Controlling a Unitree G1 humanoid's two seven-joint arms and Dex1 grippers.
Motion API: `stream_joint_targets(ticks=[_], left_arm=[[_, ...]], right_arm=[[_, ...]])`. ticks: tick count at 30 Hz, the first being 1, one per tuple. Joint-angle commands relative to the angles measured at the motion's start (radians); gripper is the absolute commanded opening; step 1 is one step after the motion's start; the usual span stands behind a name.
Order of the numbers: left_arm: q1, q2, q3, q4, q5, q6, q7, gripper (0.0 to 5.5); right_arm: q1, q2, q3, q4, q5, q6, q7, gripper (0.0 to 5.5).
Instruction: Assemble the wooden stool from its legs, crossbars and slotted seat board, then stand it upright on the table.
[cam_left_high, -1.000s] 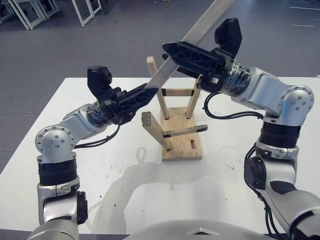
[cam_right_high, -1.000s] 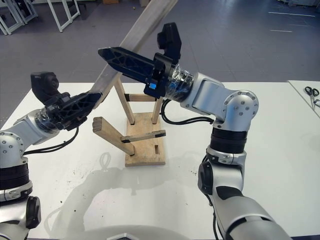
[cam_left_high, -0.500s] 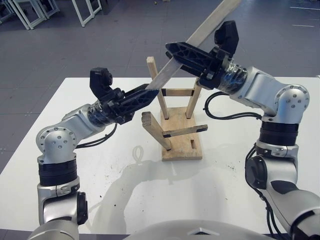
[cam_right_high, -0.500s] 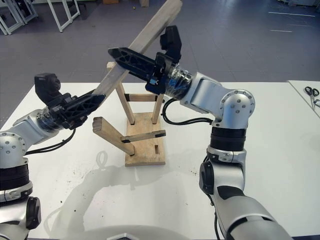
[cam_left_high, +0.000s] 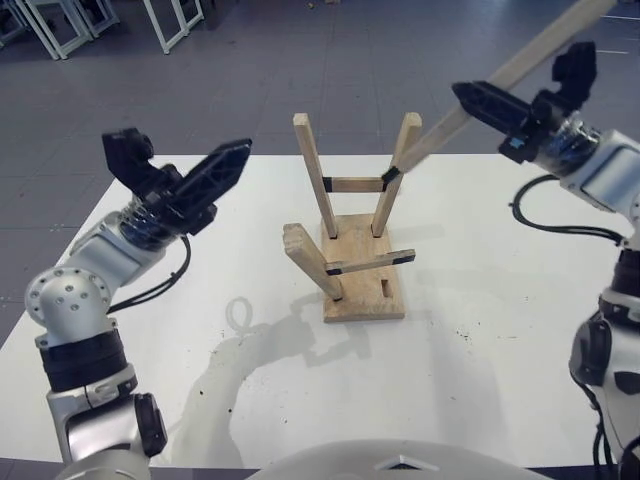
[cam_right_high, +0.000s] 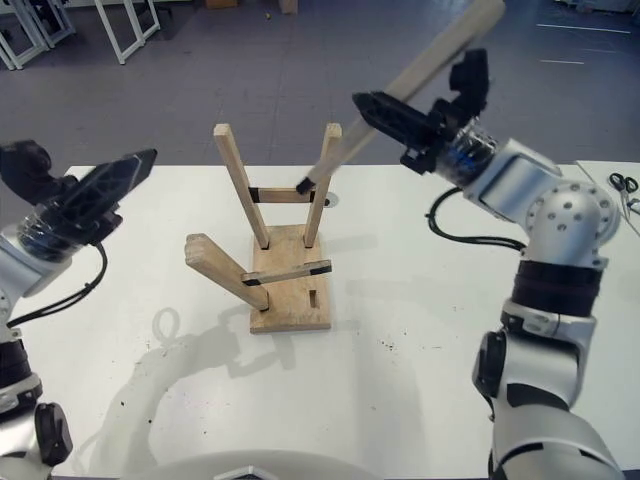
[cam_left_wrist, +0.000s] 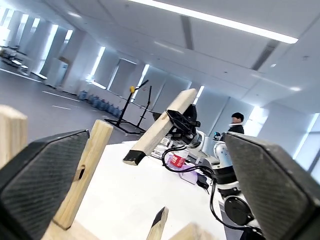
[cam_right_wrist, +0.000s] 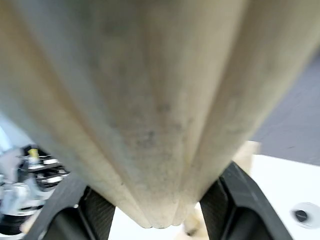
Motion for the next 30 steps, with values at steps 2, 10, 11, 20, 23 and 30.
stream_joint_targets(ticks=[2,10,11,20,23,30], left_arm=[[0.092,-0.055,-0.034,-0.077,0.072,-0.053,0.056,5.49],[0.110,-0.073,-0.109,-0.037,0.260,-0.132,0.127,5.49],[0.117,-0.063,-0.134,-0.020,0.325,-0.151,0.150,5.49],[0.164,-0.092,-0.191,0.021,0.475,-0.196,0.162,5.49],[0.156,-0.091,-0.195,0.028,0.483,-0.196,0.153,5.49],[0.148,-0.096,-0.201,0.029,0.492,-0.193,0.153,5.49]], right_arm=[[0.201,-0.077,0.126,0.075,-0.195,-0.279,0.514,2.05],[0.230,-0.010,0.267,0.264,-0.453,-0.730,0.881,2.05],[0.227,0.004,0.269,0.275,-0.466,-0.755,0.885,2.05],[0.229,0.097,0.285,0.339,-0.530,-0.846,0.888,2.05],[0.237,0.110,0.292,0.359,-0.548,-0.873,0.891,2.05],[0.188,0.109,0.321,0.439,-0.601,-0.956,0.917,2.05]])
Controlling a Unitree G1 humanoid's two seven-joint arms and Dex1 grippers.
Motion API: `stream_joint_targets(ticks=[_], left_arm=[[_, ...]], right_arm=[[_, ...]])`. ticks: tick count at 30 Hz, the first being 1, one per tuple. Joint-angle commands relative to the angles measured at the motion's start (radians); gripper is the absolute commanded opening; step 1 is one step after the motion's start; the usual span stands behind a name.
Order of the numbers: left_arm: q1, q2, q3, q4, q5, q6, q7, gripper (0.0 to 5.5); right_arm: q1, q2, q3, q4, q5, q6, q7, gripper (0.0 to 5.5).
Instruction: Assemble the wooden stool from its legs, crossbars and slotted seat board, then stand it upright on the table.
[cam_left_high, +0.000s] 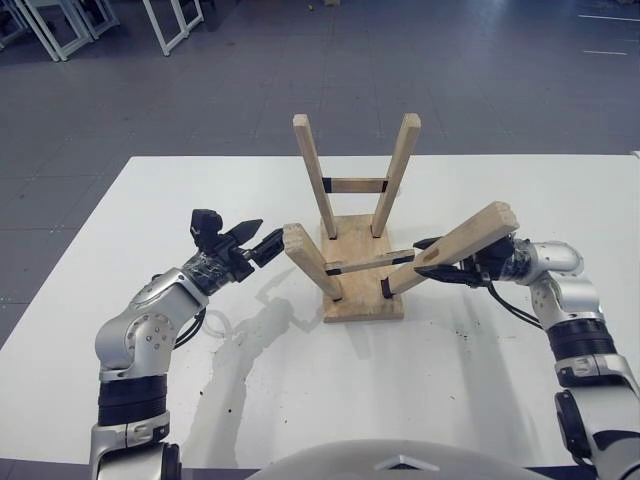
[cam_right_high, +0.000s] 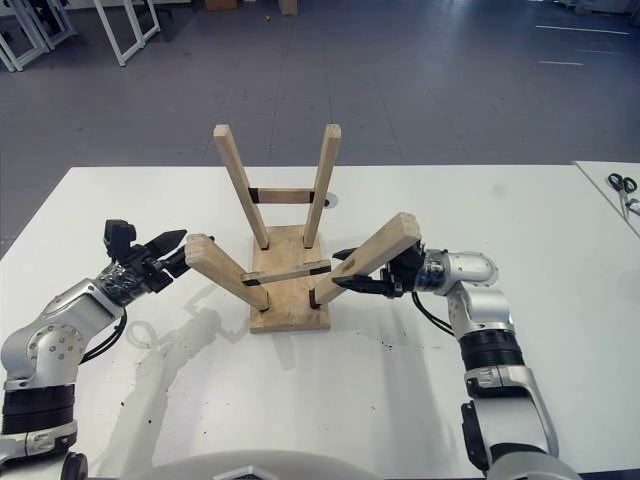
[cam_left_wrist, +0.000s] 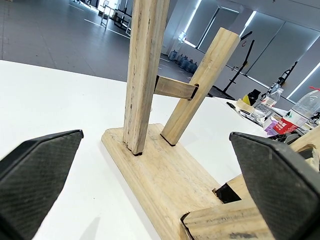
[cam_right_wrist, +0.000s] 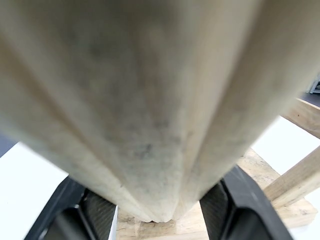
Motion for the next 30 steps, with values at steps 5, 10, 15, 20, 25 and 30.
stream_joint_targets(ticks=[5,10,15,20,25,30], left_arm=[[0.002,-0.015,-0.008,-0.004,0.021,0.002,0.006,5.49],[0.020,-0.035,-0.012,-0.022,0.026,-0.001,0.020,5.49],[0.032,-0.046,-0.007,-0.034,0.030,-0.002,0.025,5.49],[0.048,-0.020,0.061,0.002,0.097,-0.050,0.088,5.49],[0.055,-0.085,0.141,-0.028,0.250,-0.166,0.340,5.05],[-0.076,-0.144,0.081,-0.367,0.311,-0.155,0.547,4.14]], right_arm=[[-0.072,-0.016,0.066,0.073,-0.126,-0.024,-0.003,2.05],[-0.054,-0.025,0.135,-0.020,-0.178,0.079,-0.048,2.05],[-0.056,-0.034,0.172,-0.064,-0.198,0.186,-0.096,2.05],[-0.081,0.000,0.172,-0.030,-0.238,0.162,-0.207,2.05],[-0.078,0.060,0.166,0.022,-0.263,0.124,-0.340,2.05],[-0.066,0.074,0.171,0.035,-0.259,0.115,-0.368,2.05]])
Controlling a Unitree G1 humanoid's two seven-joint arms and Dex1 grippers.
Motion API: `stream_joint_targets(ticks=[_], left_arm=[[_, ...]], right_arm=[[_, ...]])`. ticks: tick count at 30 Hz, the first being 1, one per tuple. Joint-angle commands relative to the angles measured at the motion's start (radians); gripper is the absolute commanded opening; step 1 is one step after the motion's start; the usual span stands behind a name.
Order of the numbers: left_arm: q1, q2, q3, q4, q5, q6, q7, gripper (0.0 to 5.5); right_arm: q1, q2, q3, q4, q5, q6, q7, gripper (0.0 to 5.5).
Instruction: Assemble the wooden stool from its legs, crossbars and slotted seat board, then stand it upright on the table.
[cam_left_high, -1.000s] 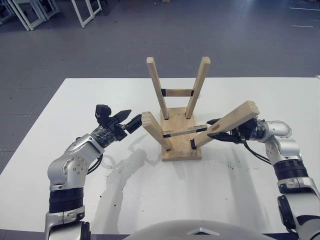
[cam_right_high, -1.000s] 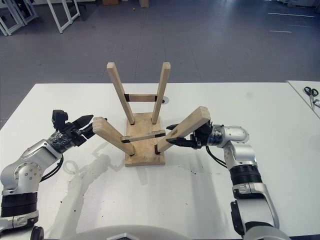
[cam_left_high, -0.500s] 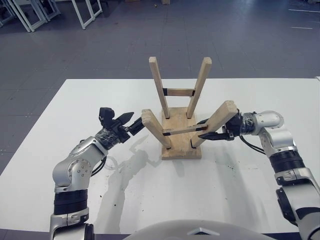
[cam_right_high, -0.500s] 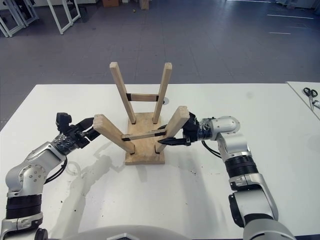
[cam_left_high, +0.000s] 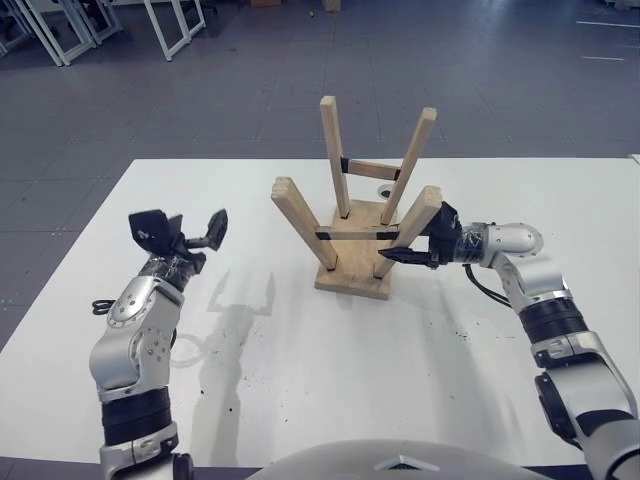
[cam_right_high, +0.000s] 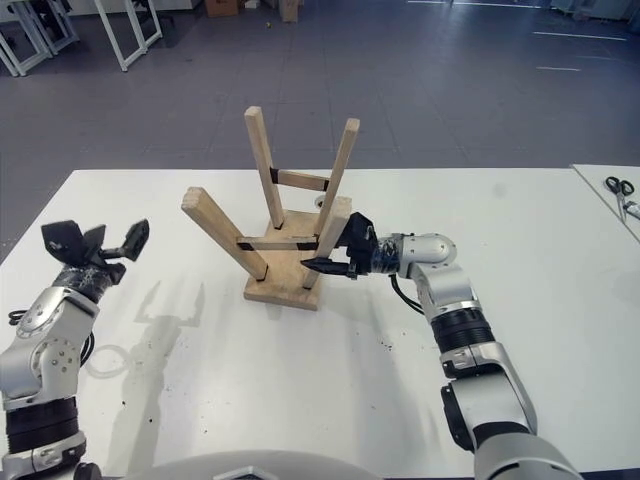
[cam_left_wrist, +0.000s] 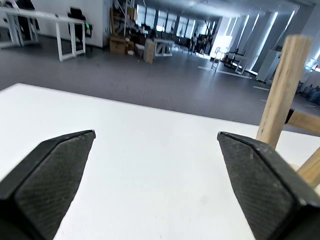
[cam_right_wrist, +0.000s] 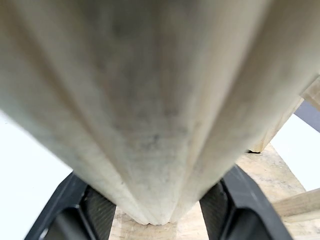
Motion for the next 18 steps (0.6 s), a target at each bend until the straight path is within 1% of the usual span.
stream_joint_targets(ticks=[1,3,5,6,8,11,12,14,16,18], left_arm=[[-0.198,-0.027,-0.057,-0.290,0.006,0.059,0.156,3.97],[-0.386,-0.030,-0.117,-0.421,-0.009,0.152,0.246,3.56],[-0.526,-0.059,-0.202,-0.473,-0.037,0.261,0.296,3.20],[-0.545,-0.064,-0.266,-0.481,-0.030,0.311,0.300,2.97],[-0.522,-0.066,-0.386,-0.482,0.003,0.404,0.312,2.61],[-0.459,-0.041,-0.608,-0.405,0.127,0.488,0.332,2.61],[-0.447,-0.036,-0.662,-0.369,0.171,0.487,0.334,2.61],[-0.434,-0.050,-0.734,-0.275,0.282,0.403,0.350,2.61],[-0.443,-0.067,-0.751,-0.218,0.374,0.304,0.361,2.61],[-0.445,-0.053,-0.781,-0.193,0.443,0.285,0.341,2.61]], right_arm=[[0.037,0.005,0.027,0.044,-0.064,0.017,-0.026,2.05],[0.027,0.009,0.026,0.057,-0.066,0.013,-0.029,2.05],[0.021,0.012,0.023,0.067,-0.066,0.009,-0.034,2.05],[0.018,0.015,0.023,0.074,-0.067,0.007,-0.037,2.05],[0.013,0.022,0.022,0.085,-0.068,0.003,-0.042,2.05],[0.017,0.031,0.022,0.088,-0.069,0.003,-0.056,2.05],[0.019,0.034,0.023,0.088,-0.070,0.002,-0.059,2.05],[0.025,0.037,0.025,0.080,-0.067,0.007,-0.062,2.05],[0.027,0.036,0.023,0.076,-0.066,0.007,-0.066,2.05],[0.027,0.034,0.022,0.076,-0.066,0.005,-0.066,2.05]])
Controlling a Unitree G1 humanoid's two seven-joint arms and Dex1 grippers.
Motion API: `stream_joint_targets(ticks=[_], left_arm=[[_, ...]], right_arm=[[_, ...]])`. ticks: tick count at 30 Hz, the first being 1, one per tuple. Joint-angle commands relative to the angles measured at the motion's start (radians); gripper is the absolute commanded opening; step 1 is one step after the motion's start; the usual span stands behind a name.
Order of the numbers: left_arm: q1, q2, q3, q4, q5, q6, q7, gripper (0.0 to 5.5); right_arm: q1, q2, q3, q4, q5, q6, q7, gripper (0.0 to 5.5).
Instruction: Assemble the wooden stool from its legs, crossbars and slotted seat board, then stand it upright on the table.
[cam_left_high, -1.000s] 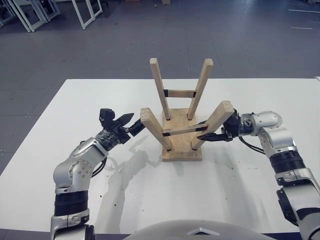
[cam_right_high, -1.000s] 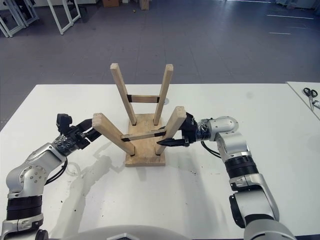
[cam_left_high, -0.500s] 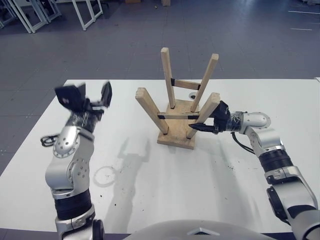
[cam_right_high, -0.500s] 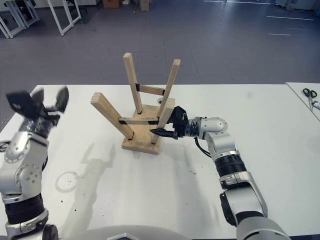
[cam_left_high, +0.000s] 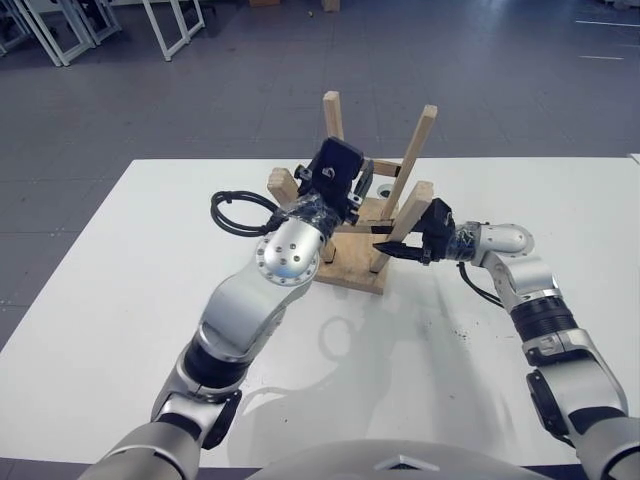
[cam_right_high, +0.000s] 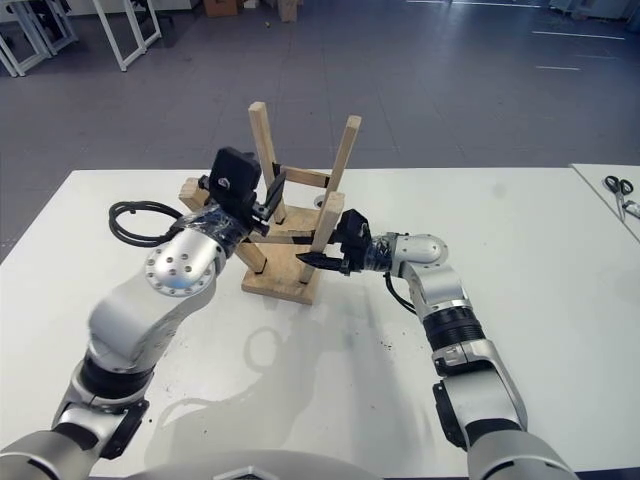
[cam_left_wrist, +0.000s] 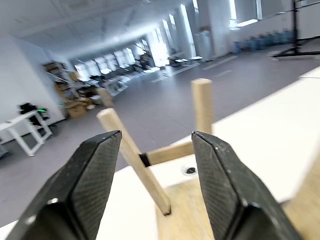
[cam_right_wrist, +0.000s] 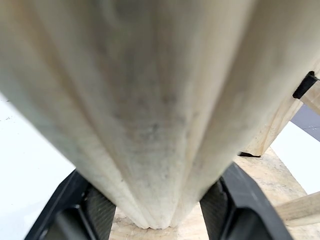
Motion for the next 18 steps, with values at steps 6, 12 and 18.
stream_joint_targets(ticks=[6,12,18], left_arm=[[0.102,0.143,-0.321,0.177,0.238,0.023,-0.220,2.61],[0.159,0.093,-0.301,0.235,0.280,-0.005,-0.288,2.61],[0.196,0.069,-0.244,0.221,0.300,-0.016,-0.331,2.61]], right_arm=[[0.058,-0.006,0.024,0.012,-0.065,0.029,-0.035,2.05],[0.103,0.001,0.090,-0.001,-0.111,0.025,-0.046,2.05],[0.183,-0.017,0.137,-0.040,-0.135,0.035,-0.075,2.05]])
